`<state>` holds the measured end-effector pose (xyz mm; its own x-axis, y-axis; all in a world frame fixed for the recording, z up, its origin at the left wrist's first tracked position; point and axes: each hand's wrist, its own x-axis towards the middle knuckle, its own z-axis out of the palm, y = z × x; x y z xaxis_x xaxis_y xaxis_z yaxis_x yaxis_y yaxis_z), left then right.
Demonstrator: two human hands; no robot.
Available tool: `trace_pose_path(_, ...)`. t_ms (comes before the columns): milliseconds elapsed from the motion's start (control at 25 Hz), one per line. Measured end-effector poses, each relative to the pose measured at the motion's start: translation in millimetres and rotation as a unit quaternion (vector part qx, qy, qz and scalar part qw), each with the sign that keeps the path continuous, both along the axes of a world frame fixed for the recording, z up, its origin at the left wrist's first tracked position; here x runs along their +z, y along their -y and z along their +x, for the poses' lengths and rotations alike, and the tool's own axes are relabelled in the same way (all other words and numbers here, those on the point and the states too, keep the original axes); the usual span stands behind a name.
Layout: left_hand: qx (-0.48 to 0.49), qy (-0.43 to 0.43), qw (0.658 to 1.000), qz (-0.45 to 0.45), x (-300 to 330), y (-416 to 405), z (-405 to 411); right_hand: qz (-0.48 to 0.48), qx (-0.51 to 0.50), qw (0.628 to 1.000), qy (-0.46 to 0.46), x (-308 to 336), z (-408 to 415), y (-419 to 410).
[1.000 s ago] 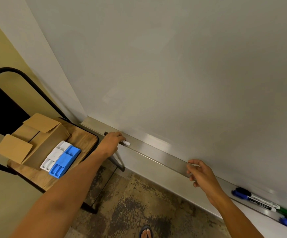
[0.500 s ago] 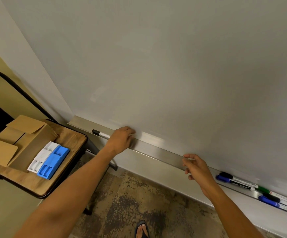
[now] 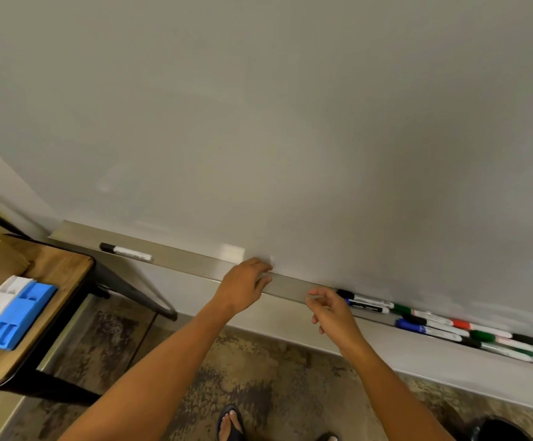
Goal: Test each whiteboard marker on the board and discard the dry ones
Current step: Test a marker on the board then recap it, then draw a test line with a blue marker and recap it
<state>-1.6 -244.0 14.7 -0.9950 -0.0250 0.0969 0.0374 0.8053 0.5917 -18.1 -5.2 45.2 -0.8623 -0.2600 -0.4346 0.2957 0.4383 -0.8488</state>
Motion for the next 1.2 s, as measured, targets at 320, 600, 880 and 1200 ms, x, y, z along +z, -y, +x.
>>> trace_pose_path(320, -0.019, 0.062, 0.997, 0.047, -15.2, -119.7, -24.2, 0.029, -0.047, 0.998, -0.043, -15.5, -10.1, -89.9)
trace_pose_path(600, 0.004, 0.087, 0.996, 0.034, -34.7, -185.0, -37.8, 0.036, -0.060, 0.997, -0.032, -23.0, -21.4, -159.8)
trace_pose_path(880, 0.061, 0.126, 0.990, 0.012, -33.8, -200.3, -46.6, 0.022, -0.031, 0.999, -0.039, -26.1, -26.4, -201.0)
trace_pose_path(1200, 0.035, 0.161, 0.983, -0.079, -13.7, -207.2, -47.1, -0.019, 0.004, 0.999, -0.045, -23.2, -24.6, -219.9)
